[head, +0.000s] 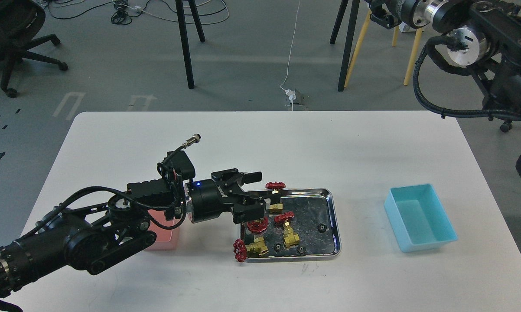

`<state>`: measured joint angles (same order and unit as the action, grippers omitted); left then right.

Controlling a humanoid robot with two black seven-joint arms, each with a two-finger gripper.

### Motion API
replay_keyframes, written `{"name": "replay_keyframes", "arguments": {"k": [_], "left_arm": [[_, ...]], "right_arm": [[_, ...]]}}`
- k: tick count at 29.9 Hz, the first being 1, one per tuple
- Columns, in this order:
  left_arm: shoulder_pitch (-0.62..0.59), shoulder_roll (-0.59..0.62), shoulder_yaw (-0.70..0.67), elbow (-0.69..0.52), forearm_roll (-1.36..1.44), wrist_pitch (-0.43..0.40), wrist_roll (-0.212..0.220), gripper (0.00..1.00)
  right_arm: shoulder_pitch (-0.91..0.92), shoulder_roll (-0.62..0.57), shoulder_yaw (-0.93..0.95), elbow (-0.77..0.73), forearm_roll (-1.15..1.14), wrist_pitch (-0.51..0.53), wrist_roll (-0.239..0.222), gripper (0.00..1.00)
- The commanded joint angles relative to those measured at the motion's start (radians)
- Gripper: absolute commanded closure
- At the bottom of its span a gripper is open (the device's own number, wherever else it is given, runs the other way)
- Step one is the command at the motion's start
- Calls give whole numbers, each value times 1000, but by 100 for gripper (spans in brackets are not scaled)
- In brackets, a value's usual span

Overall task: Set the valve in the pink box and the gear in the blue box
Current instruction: 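Reach the left gripper over the tray toward a brass valve, then close the left gripper on the brass valve with red handwheel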

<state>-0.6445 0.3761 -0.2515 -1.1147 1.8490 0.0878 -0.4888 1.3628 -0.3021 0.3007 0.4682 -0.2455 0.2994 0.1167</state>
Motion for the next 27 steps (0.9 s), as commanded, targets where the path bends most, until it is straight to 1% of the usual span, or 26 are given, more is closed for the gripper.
{"name": "replay_keyframes", "arguments": {"k": [1, 4, 6, 8, 13, 15, 18, 21, 27], "left_arm": [[0, -54, 43, 76, 42, 27, 0, 1], [2, -103, 57, 166, 117, 128, 0, 1], [0, -129, 77, 222, 147, 171, 0, 1], [0, -149, 84, 248, 151, 196, 0, 1], [0, -170, 113, 312, 162, 219, 0, 1], [0, -180, 126, 343, 162, 253, 0, 1], [0, -198, 159, 391, 161, 282, 0, 3], [0, -207, 178, 420, 156, 320, 0, 7], [-1, -207, 186, 424, 153, 360, 0, 26]], "right_arm": [[-1, -8, 0, 3, 0, 0, 0, 1], [-1, -9, 0, 3, 0, 0, 0, 1], [-1, -11, 0, 3, 0, 0, 0, 1], [-1, -11, 0, 4, 0, 0, 0, 1], [-1, -9, 0, 4, 0, 0, 0, 1], [-1, -9, 0, 4, 0, -2, 0, 1], [-1, -9, 0, 4, 0, -2, 0, 1], [-1, -9, 2, 4, 0, -2, 0, 1], [-2, -9, 2, 3, 0, -3, 0, 1]]}}
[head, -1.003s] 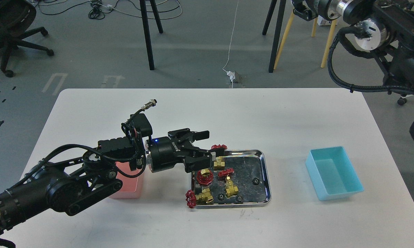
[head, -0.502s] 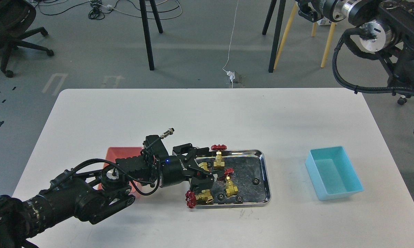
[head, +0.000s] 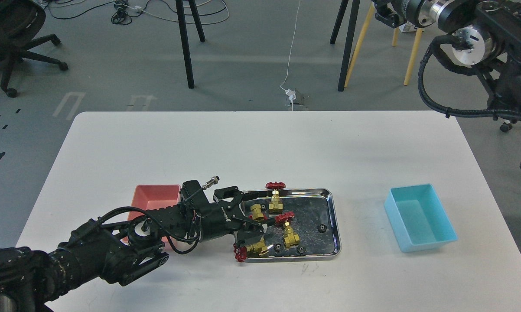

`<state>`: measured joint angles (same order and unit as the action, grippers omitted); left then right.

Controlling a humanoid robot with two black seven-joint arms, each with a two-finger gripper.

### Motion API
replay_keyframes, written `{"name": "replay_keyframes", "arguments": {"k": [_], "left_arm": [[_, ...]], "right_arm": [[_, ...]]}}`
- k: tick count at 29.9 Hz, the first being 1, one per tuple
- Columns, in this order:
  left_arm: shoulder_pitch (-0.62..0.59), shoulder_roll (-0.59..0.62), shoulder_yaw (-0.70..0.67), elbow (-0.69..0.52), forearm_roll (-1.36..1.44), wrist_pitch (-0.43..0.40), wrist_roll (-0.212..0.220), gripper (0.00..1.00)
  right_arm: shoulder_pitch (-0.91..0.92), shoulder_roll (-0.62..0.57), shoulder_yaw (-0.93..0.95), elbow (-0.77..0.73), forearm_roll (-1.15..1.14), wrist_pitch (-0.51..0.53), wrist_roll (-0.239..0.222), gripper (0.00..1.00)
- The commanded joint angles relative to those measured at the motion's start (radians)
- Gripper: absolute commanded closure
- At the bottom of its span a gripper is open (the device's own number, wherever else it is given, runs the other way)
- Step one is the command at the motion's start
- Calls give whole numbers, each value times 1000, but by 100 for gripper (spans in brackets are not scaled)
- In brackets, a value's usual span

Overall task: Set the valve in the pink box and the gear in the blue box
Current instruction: 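Close the left gripper on the brass valve with red handwheel, then lift the valve with the left gripper toward the pink box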

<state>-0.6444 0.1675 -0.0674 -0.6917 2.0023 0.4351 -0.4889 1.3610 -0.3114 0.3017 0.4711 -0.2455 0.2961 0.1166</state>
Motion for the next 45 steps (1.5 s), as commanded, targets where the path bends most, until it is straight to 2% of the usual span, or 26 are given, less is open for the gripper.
{"name": "replay_keyframes", "arguments": {"k": [1, 4, 8, 15, 21, 24, 30, 37, 42, 45], "left_arm": [[-1, 1, 1, 1, 0, 13, 0, 30], [-1, 4, 1, 3, 0, 13, 0, 37], [2, 14, 3, 3, 3, 13, 0, 52], [2, 21, 40, 1, 1, 13, 0, 66], [0, 21, 51, 0, -4, 14, 0, 74], [-11, 21, 34, -14, -14, 14, 0, 74], [-98, 30, -6, -89, -281, -5, 0, 74], [-172, 226, -49, -274, -543, -110, 0, 74], [-152, 469, -63, -436, -554, -162, 0, 74], [-114, 575, -60, -471, -554, -191, 0, 74]], "right_arm": [[0, 0, -1, 0, 0, -2, 0, 1], [0, 2, -1, 0, 0, -3, 0, 1], [0, 2, -1, 0, 0, -3, 0, 1], [-3, 0, -3, -3, 0, -5, 0, 1], [-5, 0, -3, -3, 0, -5, 0, 1], [-7, 0, -3, -5, 0, -5, 0, 1], [-22, 0, -4, -5, 0, 0, 0, 1], [-22, 0, -4, -5, -1, 0, -3, 1], [-20, 0, -4, -6, -1, -3, -5, 1], [-20, 0, -4, -6, -1, -3, -5, 1]]}}
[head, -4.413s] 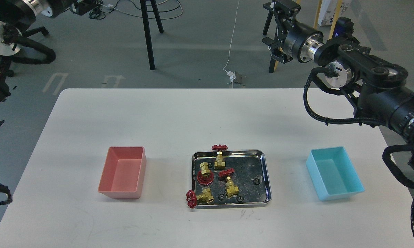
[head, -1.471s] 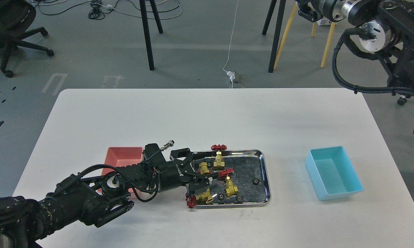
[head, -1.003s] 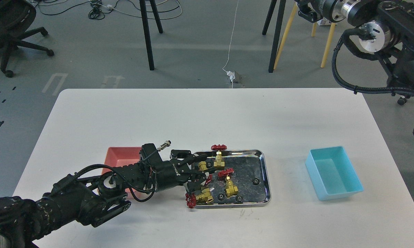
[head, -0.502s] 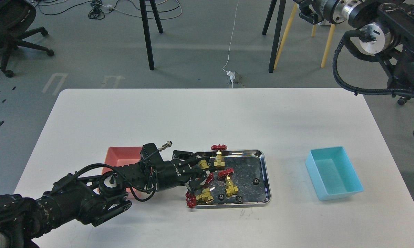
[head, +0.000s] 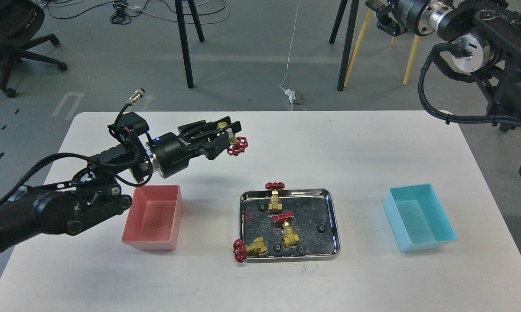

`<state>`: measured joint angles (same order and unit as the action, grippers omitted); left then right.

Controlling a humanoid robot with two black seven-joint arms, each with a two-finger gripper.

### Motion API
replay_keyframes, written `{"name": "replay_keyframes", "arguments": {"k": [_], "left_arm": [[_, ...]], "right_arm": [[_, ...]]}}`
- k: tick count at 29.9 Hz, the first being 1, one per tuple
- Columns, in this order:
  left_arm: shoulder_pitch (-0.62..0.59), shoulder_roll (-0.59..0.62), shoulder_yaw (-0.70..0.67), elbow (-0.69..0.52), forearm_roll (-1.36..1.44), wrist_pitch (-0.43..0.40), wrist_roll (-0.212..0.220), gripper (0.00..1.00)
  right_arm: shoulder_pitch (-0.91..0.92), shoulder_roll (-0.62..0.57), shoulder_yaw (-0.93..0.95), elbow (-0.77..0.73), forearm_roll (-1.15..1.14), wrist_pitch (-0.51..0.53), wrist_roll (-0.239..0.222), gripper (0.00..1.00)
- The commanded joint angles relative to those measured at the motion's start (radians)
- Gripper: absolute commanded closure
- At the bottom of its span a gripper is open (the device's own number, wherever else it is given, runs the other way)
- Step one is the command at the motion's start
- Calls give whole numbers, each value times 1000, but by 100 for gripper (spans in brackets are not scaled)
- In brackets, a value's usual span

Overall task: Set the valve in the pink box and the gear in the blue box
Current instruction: 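Lift the valve with the left gripper toward the pink box, then lower the valve into the pink box and open the left gripper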

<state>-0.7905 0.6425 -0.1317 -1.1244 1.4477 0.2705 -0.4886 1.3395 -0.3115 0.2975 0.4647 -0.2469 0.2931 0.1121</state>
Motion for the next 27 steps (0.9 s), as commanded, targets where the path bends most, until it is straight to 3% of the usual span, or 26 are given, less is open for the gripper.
{"name": "replay_keyframes", "arguments": {"k": [1, 6, 14, 18, 22, 24, 27], "left_arm": [[51, 133, 3, -43, 0, -42, 0, 74], [140, 230, 12, -57, 6, -44, 0, 74], [284, 232, 20, -38, 66, 55, 0, 73], [295, 227, 20, -29, 66, 73, 0, 71], [297, 224, 17, -29, 60, 72, 0, 46], [298, 223, 9, -31, 51, 72, 0, 20], [297, 215, 6, -35, 48, 65, 0, 12]], "right_arm": [[1, 0, 0, 0, 0, 0, 0, 1], [-2, -3, 2, -12, 0, 0, 1, 1], [-2, 8, 3, -37, 2, 1, 5, 1], [1, 11, 5, -37, 2, 1, 5, 1], [6, 12, 6, -37, 2, -2, 8, 1], [7, 12, 8, -37, 2, -3, 9, 1], [10, 12, 9, -35, 2, -3, 14, 1]]}}
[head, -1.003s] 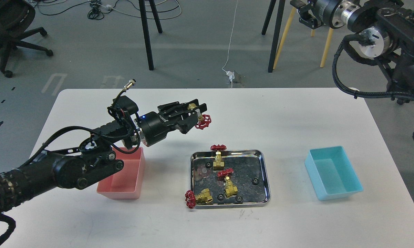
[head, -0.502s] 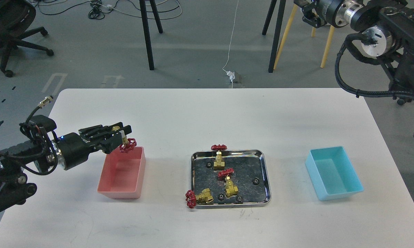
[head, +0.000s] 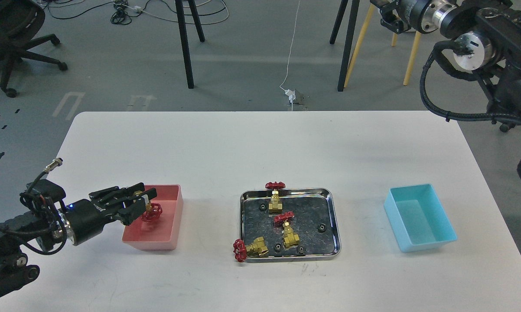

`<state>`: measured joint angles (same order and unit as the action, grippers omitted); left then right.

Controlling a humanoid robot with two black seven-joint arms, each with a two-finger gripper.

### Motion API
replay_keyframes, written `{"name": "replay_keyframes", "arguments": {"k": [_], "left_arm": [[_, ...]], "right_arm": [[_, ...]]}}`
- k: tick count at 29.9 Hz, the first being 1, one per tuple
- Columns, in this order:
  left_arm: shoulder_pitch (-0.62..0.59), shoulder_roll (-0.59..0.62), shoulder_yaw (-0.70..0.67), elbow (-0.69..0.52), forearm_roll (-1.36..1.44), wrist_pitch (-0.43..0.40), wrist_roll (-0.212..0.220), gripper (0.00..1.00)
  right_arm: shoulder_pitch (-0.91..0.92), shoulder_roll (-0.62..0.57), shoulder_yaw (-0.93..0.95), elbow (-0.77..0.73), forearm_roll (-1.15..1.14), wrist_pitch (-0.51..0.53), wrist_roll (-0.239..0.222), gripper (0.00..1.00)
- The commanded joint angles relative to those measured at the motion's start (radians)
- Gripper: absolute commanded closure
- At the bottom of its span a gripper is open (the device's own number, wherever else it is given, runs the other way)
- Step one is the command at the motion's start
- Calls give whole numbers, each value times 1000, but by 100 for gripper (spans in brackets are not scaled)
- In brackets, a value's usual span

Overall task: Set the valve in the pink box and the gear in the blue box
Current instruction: 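Lower the valve into the pink box and open the left gripper, then withdraw the left arm and reach the right gripper over the tray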

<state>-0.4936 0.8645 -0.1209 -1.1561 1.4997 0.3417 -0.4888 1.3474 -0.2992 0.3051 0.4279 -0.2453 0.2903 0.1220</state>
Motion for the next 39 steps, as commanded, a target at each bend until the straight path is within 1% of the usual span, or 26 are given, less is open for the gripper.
{"name": "replay_keyframes", "arguments": {"k": [1, 3, 6, 7, 8, 9, 11, 12, 13, 14, 15, 16, 17, 18, 19, 20, 23, 26, 28, 31, 35, 39], "left_arm": [[0, -10, -6, -4, -6, -7, 0, 9], [-3, -13, -11, -5, -16, -10, 0, 6], [-20, -4, -35, -8, -111, -29, 0, 6], [-29, -4, -60, -7, -165, -53, 0, 6], [-51, -1, -98, -5, -238, -96, 0, 6], [-77, 1, -133, 2, -306, -151, 0, 6], [-138, 1, -212, 35, -462, -310, 0, 6], [-173, 1, -251, 67, -540, -398, 0, 6], [-213, 1, -297, 113, -631, -503, 0, 6], [-247, -1, -331, 151, -701, -585, 0, 6], [-281, -2, -360, 195, -766, -658, 0, 6], [-318, -2, -382, 241, -824, -728, 0, 6], [-356, -5, -397, 290, -878, -777, 0, 6], [-391, -9, -407, 323, -915, -806, 15, 6], [-430, -9, -411, 358, -953, -825, 36, 6], [-462, -9, -411, 390, -989, -830, 47, 6], [-522, -15, -410, 472, -1049, -830, 52, 6], [-577, -65, -405, 532, -1052, -826, 53, 6], [-617, -104, -405, 576, -1052, -823, 58, 6], [-657, -136, -408, 610, -1053, -811, 64, 6], [-680, -144, -408, 619, -1055, -784, 64, 6], [-683, -144, -410, 619, -1055, -768, 64, 6]], "right_arm": [[2, 0, 2, 2, 0, 0, 4, 1], [2, -1, -1, 2, 0, 0, 4, 1], [-1, -9, -4, 2, 0, 9, 2, 1], [-2, -9, -6, 2, 0, 12, 2, 1], [-5, -11, -6, 2, 0, 16, 2, 1], [-8, -12, -7, 3, 0, 30, 2, 1], [-14, -12, -15, 12, -6, 91, 2, 1], [-19, -9, -33, 18, -18, 118, 5, 1], [-20, -5, -72, 34, -52, 138, 16, 3], [-17, -6, -113, 58, -89, 141, 40, 4], [-17, -12, -159, 90, -135, 141, 80, 4], [-19, -15, -208, 130, -185, 144, 131, 4], [-19, -21, -259, 173, -237, 148, 166, 4], [-17, -34, -297, 213, -277, 150, 182, 4], [-17, -56, -337, 266, -326, 153, 189, 4], [-17, -84, -368, 329, -383, 159, 194, 4], [-20, -139, -437, 497, -604, 179, 209, 4], [-27, -149, -498, 607, -843, 197, 222, 4], [-37, -138, -547, 630, -943, 198, 222, 4], [-34, -111, -641, 635, -1029, 198, 222, 4], [-22, -51, -745, 629, -1140, 198, 222, 4], [-17, -8, -770, 626, -1238, 198, 222, 4]]}}
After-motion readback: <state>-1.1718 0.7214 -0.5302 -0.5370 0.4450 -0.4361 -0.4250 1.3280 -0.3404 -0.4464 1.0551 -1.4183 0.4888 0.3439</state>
